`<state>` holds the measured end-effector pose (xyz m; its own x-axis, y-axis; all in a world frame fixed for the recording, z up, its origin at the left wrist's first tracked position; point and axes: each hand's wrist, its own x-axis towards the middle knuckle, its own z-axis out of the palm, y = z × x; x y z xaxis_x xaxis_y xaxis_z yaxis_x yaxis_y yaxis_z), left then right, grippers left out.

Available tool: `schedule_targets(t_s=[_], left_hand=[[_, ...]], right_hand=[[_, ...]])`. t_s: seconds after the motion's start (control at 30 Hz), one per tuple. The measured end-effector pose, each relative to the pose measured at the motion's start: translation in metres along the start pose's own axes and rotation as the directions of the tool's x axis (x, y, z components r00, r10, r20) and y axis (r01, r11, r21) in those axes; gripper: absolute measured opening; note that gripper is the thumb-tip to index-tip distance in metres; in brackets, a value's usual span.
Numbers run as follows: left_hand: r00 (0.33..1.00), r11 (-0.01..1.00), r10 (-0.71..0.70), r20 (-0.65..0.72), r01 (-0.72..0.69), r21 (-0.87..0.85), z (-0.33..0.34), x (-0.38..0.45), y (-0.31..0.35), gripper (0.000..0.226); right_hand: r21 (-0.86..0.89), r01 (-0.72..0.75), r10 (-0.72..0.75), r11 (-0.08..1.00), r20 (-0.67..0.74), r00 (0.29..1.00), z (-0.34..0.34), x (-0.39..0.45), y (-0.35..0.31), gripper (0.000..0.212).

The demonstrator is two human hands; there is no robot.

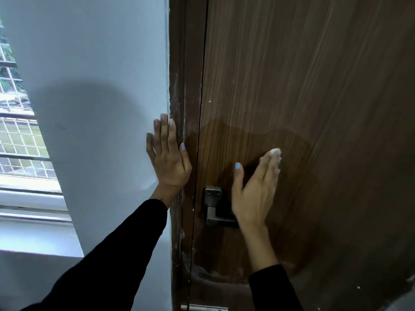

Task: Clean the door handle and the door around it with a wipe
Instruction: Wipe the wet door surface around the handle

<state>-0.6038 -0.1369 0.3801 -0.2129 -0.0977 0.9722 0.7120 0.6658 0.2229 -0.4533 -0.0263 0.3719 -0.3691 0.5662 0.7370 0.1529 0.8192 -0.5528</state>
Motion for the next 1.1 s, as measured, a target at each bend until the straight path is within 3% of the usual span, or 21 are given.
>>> schedule_targets(t_s=[0.07, 0.13, 0.2, 0.27, 0.33, 0.4, 0.5, 0.6, 0.77, 0.97, 1.1], left_hand=[[1.0, 1.0, -0.003, 0.004, 0.003, 0.0, 0.0, 0.001, 0.0, 0.057], [1.0, 1.0, -0.008, 0.008, 0.007, 0.002, 0.0, 0.001, 0.0, 0.057], [1.0, 1.0, -0.006, 0.008, 0.006, 0.0, 0.0, 0.001, 0.0, 0.056], [1.0, 1.0, 0.001, 0.008, -0.001, -0.001, 0.0, 0.0, 0.0, 0.056], [1.0, 1.0, 0.005, 0.01, -0.005, 0.004, 0.0, 0.0, 0.0, 0.056], [1.0, 1.0, 0.007, 0.015, -0.008, 0.004, 0.0, 0.0, -0.001, 0.055], [1.0, 1.0, 0.009, 0.013, -0.009, 0.003, -0.001, 0.0, -0.001, 0.055], [1.0, 1.0, 0.012, 0.001, -0.012, 0.011, 0.001, 0.0, -0.001, 0.056], [1.0, 1.0, 0.007, 0.003, -0.007, 0.01, 0.0, 0.0, 0.0, 0.054], [1.0, 1.0, 0.008, 0.018, -0.008, 0.011, 0.001, 0.0, -0.002, 0.057], [1.0, 1.0, 0.007, 0.023, -0.007, 0.017, 0.002, 0.0, -0.003, 0.056]], right_hand=[[-0.013, -0.079, 0.078, 0.997, -0.076, 0.994, -0.006, 0.015, 0.012, 0.074], [0.057, -0.265, 0.27, 0.962, -0.115, 0.956, -0.01, 0.018, 0.032, 0.075], [0.126, -0.445, 0.45, 0.887, -0.013, 0.893, -0.009, 0.001, 0.041, 0.077], [0.11, -0.507, 0.487, 0.855, 0.166, 0.858, 0.0, -0.029, 0.029, 0.08], [0.089, -0.413, 0.369, 0.907, 0.307, 0.877, 0.014, -0.057, 0.005, 0.082], [0.122, -0.256, 0.204, 0.959, 0.335, 0.92, 0.022, -0.067, -0.015, 0.081], [0.116, -0.139, 0.111, 0.983, 0.221, 0.969, 0.024, -0.052, -0.02, 0.074], [-0.003, -0.016, 0.016, 1.0, 0.148, 0.989, 0.03, -0.046, -0.018, 0.069], [-0.107, 0.373, -0.322, 0.922, 0.327, 0.889, 0.057, -0.074, -0.033, 0.059], [-0.235, 0.443, -0.236, 0.865, 0.59, 0.772, 0.079, -0.145, -0.005, 0.082], [-0.224, 0.431, -0.185, 0.874, 0.666, 0.722, 0.074, -0.165, 0.032, 0.086]])
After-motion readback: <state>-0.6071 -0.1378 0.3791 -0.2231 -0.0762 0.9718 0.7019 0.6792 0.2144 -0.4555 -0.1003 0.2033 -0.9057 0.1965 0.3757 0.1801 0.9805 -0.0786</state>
